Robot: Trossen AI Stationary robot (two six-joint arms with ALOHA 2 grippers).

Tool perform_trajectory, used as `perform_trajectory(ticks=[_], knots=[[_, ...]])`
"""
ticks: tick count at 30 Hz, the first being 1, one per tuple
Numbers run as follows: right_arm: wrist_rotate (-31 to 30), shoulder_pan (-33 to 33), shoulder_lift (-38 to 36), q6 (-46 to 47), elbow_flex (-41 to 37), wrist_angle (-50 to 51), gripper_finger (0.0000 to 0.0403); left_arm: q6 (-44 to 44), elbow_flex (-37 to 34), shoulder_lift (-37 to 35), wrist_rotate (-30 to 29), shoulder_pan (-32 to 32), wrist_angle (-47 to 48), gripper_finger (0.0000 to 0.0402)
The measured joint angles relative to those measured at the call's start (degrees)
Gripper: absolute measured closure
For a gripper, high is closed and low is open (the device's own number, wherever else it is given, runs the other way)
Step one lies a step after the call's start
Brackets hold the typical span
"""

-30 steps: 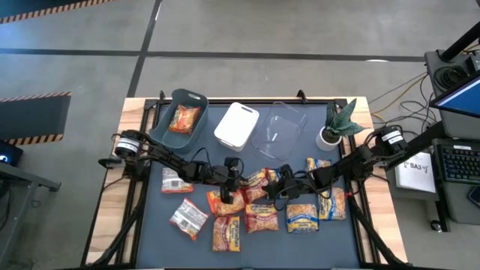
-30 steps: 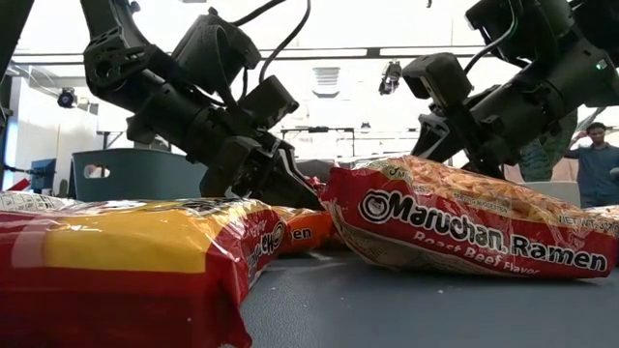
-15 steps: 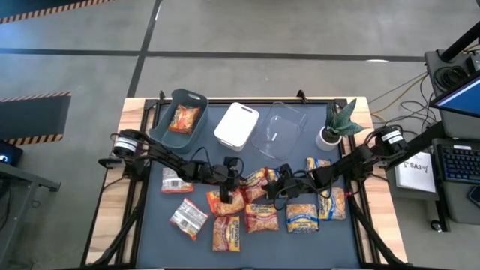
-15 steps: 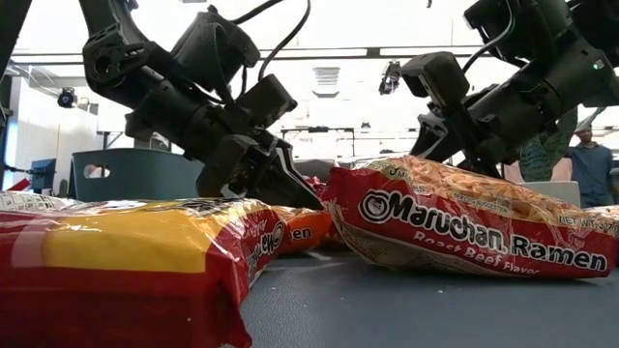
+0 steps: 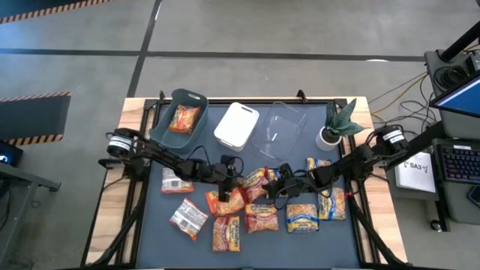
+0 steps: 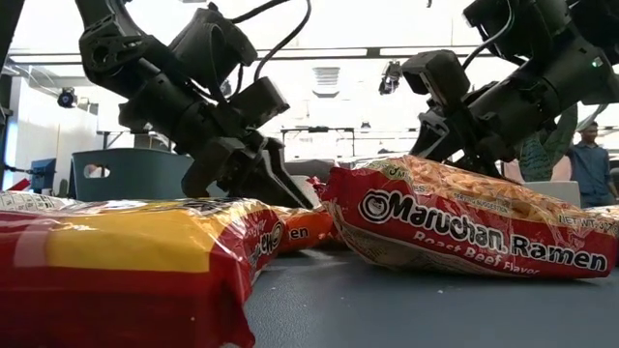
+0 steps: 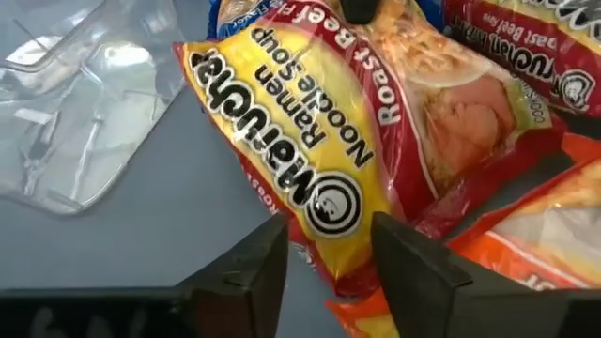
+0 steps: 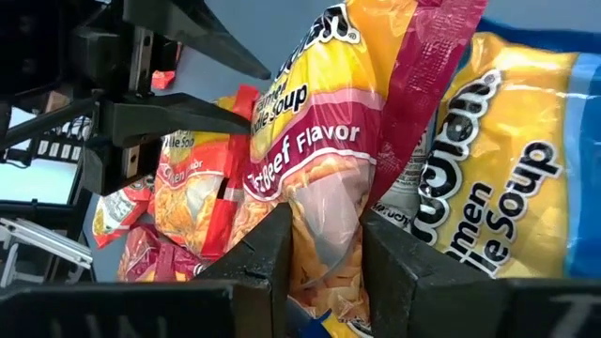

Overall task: Sort Maruchan noodles
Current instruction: Put the red noodle pack into the transparent bin

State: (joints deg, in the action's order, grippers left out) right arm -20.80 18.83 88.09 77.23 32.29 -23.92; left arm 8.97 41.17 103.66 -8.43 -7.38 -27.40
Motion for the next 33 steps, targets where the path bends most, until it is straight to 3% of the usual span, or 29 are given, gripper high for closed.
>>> perform_trajectory(ticks=[8, 21, 27, 33], knots=[[-0.2, -0.1, -1.7, -2.4, 0.1, 0.3, 0.0316, 3.2, -0.3, -6.2, -0.1, 0.0, 3.3, 0.0225], [-0.2, -0.1, -1.9, -8.3, 3.2, 3.3, 0.0329, 7.3, -4.3, -23.3, -0.3, 0.0, 5.8, 0.0223], [-0.2, -0.1, -2.6, -13.8, 5.1, 4.1, 0.033, 10.2, -6.0, -32.2, -5.7, 0.0, 6.3, 0.0223], [-0.2, -0.5, -3.4, -18.7, 8.1, 4.5, 0.033, 13.7, -6.0, -39.8, -6.5, 0.2, 8.9, 0.0223]])
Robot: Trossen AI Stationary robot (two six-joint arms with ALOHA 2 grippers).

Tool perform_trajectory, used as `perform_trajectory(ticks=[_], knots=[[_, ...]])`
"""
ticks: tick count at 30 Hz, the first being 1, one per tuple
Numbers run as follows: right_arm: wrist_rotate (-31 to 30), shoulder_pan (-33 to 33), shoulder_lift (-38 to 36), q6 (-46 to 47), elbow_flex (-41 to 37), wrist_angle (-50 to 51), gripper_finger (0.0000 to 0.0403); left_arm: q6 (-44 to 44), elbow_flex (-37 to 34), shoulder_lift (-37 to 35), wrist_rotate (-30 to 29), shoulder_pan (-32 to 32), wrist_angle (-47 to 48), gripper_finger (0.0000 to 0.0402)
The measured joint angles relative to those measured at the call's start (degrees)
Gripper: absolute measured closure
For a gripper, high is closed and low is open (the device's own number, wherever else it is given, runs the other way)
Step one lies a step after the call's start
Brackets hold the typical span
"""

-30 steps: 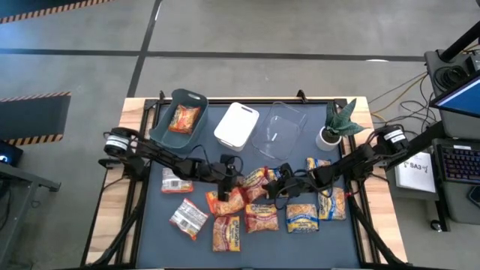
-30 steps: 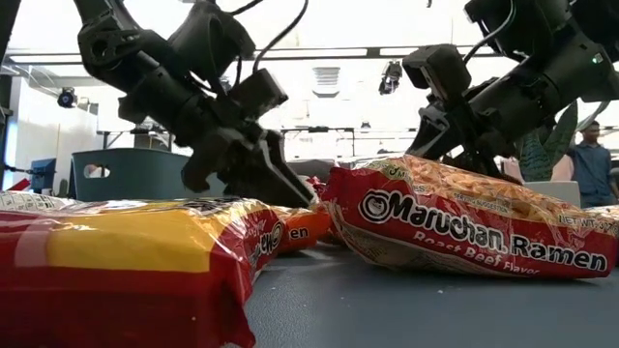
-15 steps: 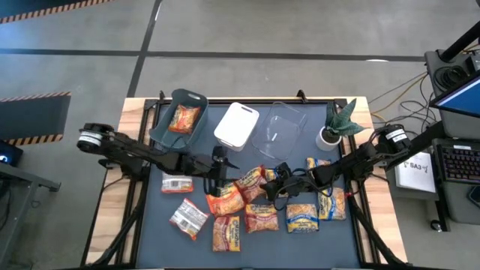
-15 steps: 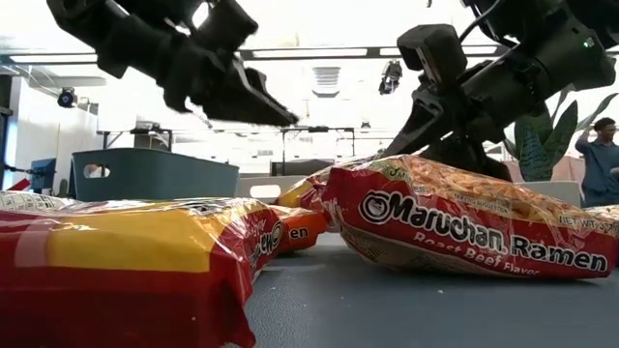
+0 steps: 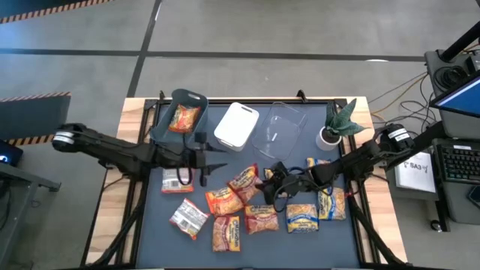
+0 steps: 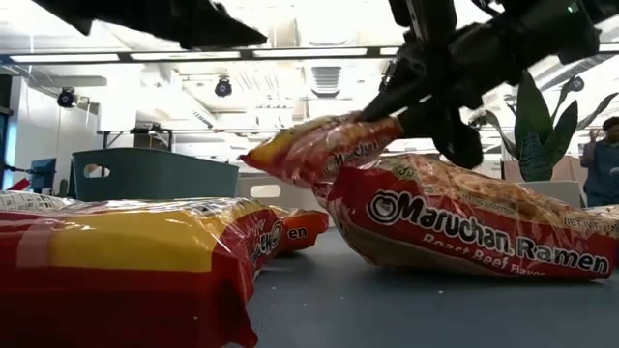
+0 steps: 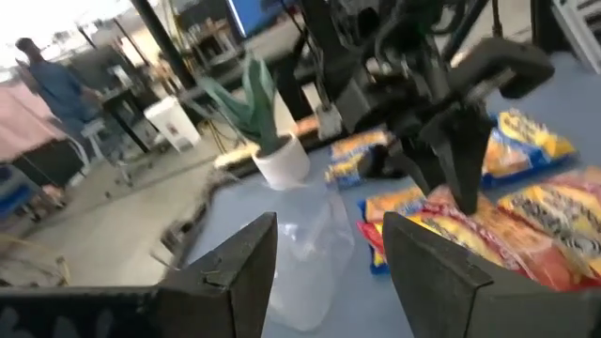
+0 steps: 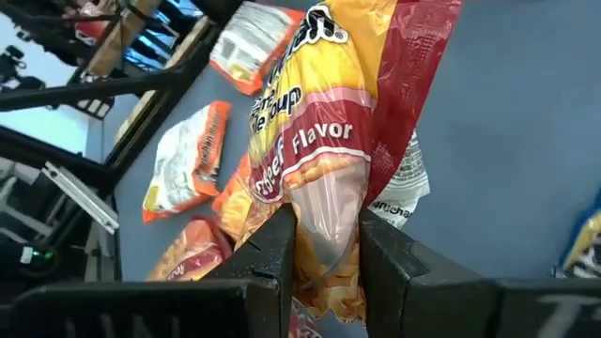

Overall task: Sort Maruchan noodles
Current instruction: Put the red noodle pack into the transparent bin

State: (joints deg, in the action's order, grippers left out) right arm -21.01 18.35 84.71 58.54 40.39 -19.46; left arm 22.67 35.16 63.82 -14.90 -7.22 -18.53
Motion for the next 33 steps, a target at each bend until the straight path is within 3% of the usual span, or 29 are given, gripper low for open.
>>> perform_trajectory(ticks=[10, 15, 23, 33], knots=[[0.2, -2.7, -0.1, -9.0, 7.9, 8.1, 0.033, 3.5, 0.0, -8.8, -10.0, 0.0, 6.9, 0.0223], [0.0, -5.4, -0.6, -15.1, 15.6, 18.9, 0.033, 3.3, 0.0, -12.4, -14.3, 0.0, 11.3, 0.0223], [-0.1, -11.6, -0.2, -20.5, 30.1, 39.8, 0.033, 2.3, 0.0, -14.8, -16.1, 0.0, 17.5, 0.0223], [0.1, -20.6, -0.2, -26.0, 39.3, 51.2, 0.033, 2.3, 0.0, -15.1, -16.4, 0.0, 19.8, 0.0223]])
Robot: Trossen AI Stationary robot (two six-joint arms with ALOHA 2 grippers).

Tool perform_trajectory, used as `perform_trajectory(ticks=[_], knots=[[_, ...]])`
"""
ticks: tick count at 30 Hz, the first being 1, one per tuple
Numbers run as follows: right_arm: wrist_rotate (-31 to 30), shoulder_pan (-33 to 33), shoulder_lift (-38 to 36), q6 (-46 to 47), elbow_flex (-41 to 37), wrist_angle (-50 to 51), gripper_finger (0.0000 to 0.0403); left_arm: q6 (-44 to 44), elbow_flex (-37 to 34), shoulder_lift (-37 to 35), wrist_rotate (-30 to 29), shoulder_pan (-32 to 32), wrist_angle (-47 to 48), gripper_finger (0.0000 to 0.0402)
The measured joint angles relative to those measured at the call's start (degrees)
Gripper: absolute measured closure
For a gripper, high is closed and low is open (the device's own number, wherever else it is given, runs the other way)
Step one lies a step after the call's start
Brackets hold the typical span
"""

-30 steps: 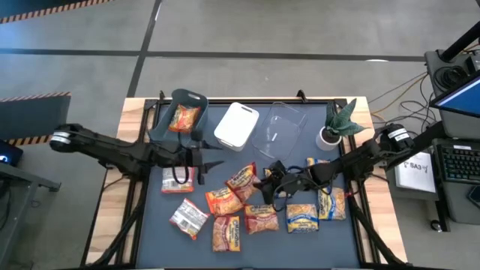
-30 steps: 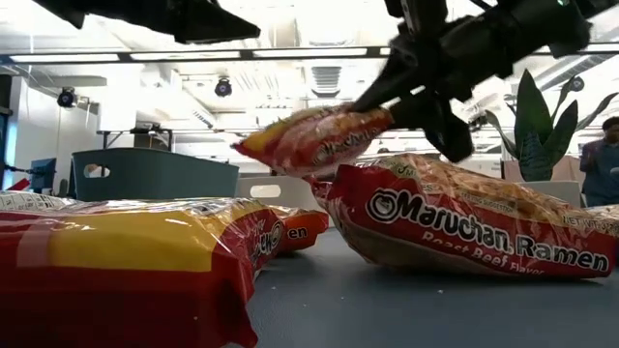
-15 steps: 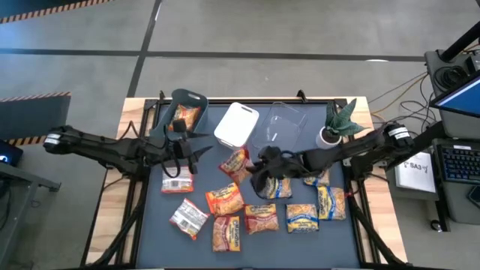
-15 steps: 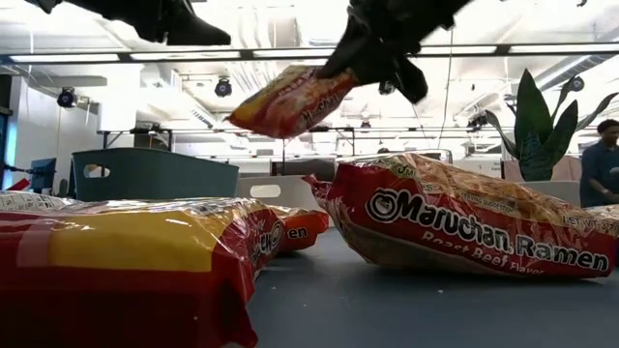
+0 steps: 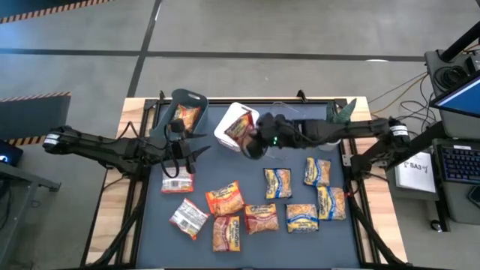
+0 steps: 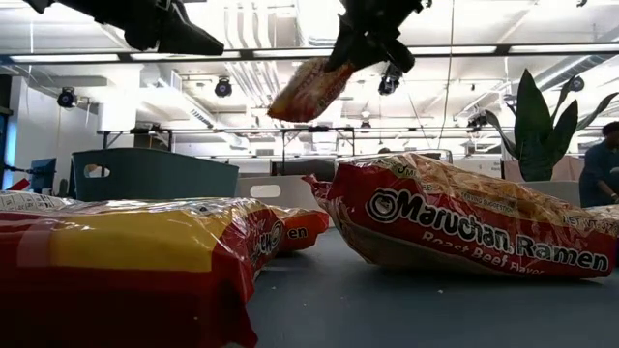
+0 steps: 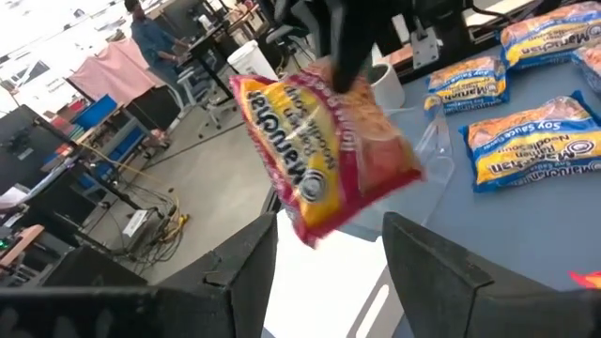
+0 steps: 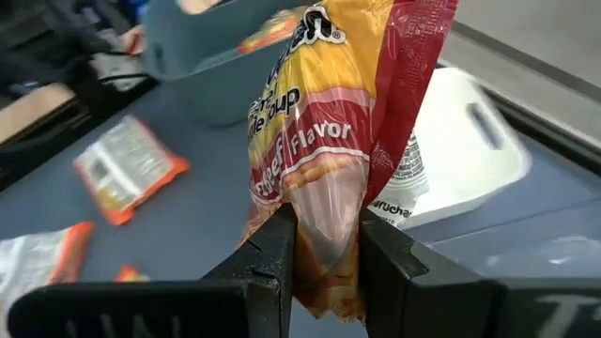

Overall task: Sort Maruchan noodles
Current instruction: Put the red noodle pack into the transparent bin

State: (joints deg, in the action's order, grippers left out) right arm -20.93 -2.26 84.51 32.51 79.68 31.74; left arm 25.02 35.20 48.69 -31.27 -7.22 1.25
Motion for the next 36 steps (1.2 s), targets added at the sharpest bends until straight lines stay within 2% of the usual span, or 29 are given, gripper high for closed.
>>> perform_trajectory(ticks=[6, 11, 16, 21, 24, 27, 36], knots=[[0.1, -6.0, 0.0, -2.2, 5.4, 15.0, 0.033, 0.0, 0.0, 0.0, -3.8, 0.0, 0.3, 0.0223], [0.0, -10.3, 0.0, -2.4, 9.7, 28.8, 0.033, 0.0, 0.0, 0.0, -3.9, 0.0, 0.2, 0.0223], [-0.2, -12.9, 0.0, -1.6, 7.3, 38.0, 0.033, 0.0, 0.0, 0.0, -3.9, 0.0, 0.2, 0.0223], [-0.1, -13.0, 0.0, -2.9, 1.3, 35.0, 0.033, 0.0, 0.0, 0.0, -3.9, 0.0, 0.2, 0.0223], [-1.2, -12.9, 0.0, -4.8, -2.6, 30.0, 0.033, 0.0, 0.0, 0.0, -3.9, 0.0, 0.2, 0.0223], [-5.0, -12.8, 0.0, -8.1, -6.5, 25.2, 0.033, 0.0, 0.0, 0.0, -3.9, 0.0, 0.1, 0.0223], [-6.4, -14.1, 0.0, -15.6, -15.4, 12.1, 0.0325, 0.2, 0.0, 0.0, -3.9, 0.0, 0.1, 0.0223]])
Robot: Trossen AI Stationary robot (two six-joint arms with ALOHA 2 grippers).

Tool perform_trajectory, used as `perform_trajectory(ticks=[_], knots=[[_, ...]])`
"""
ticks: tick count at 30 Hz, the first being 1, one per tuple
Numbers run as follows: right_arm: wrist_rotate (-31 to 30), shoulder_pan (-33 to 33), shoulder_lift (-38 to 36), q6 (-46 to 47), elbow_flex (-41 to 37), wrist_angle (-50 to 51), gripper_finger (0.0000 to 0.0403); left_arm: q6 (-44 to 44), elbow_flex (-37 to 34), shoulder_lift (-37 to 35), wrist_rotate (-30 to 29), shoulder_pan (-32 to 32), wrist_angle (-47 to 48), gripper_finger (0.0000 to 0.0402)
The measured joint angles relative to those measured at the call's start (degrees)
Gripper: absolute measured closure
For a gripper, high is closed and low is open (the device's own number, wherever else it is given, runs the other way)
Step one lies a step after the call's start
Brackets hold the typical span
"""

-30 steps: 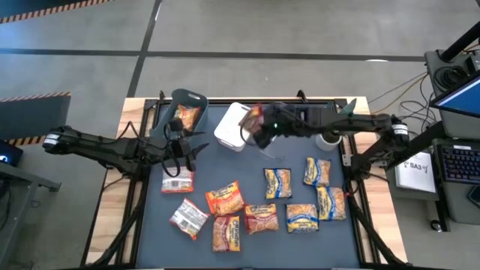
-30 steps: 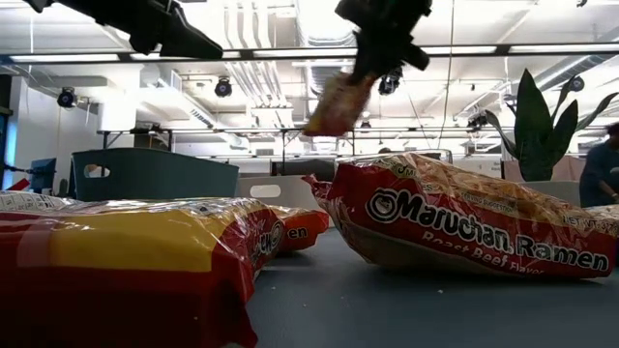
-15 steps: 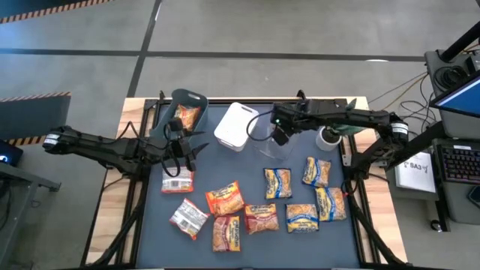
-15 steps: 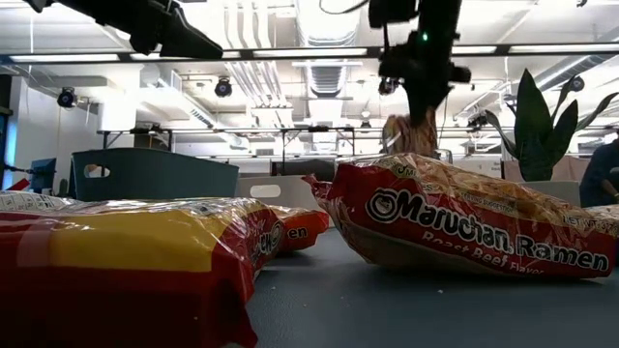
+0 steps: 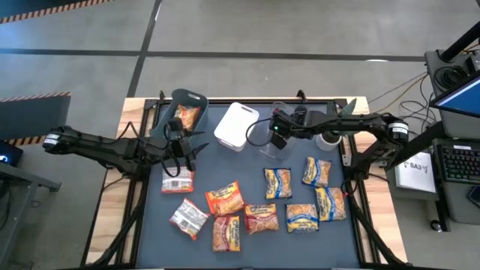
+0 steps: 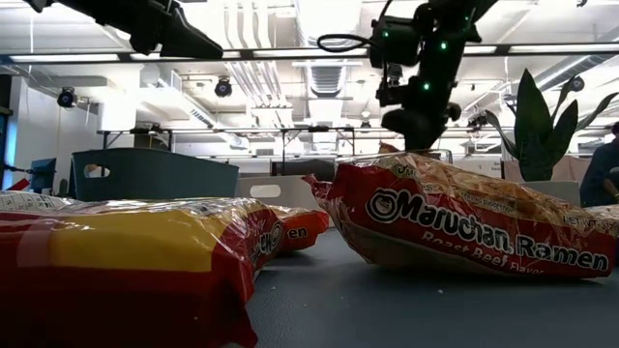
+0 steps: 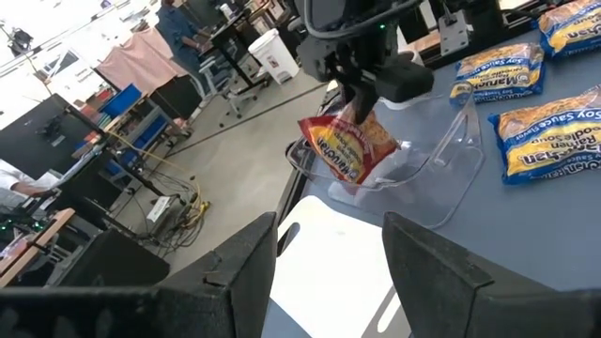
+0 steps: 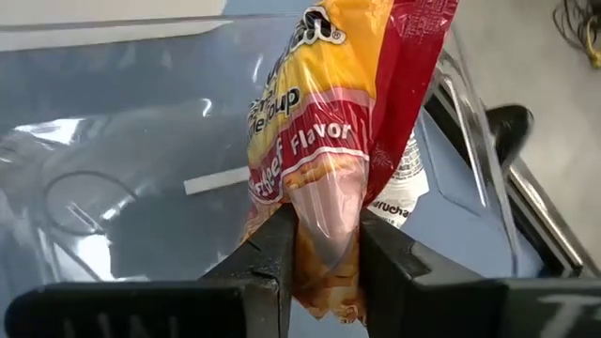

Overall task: Sort Maruchan noodles
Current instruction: Put the red noodle pack into the transparent bin

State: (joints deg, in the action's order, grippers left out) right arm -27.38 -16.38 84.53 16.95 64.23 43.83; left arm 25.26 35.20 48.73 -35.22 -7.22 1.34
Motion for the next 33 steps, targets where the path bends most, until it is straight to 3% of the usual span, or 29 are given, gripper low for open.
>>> perform_trajectory(ticks=[5, 20, 28, 33], knots=[[0.3, -0.4, 0.0, -1.0, -2.4, -5.5, 0.0319, 0.0, 0.0, 0.0, 0.0, 0.0, 0.0, 0.0223], [-2.4, -3.6, 0.0, -3.3, -1.6, -6.1, 0.0312, 0.0, 0.0, 0.0, 0.0, 0.0, 0.0, 0.0223], [-2.3, -3.5, 0.0, -6.1, 0.1, -6.4, 0.0331, 0.0, 0.0, 0.0, 0.0, 0.0, 0.0, 0.0223], [-2.3, -3.8, 0.0, -3.6, 0.1, -6.5, 0.0296, 0.0, 0.0, 0.0, 0.0, 0.0, 0.0, 0.0223]])
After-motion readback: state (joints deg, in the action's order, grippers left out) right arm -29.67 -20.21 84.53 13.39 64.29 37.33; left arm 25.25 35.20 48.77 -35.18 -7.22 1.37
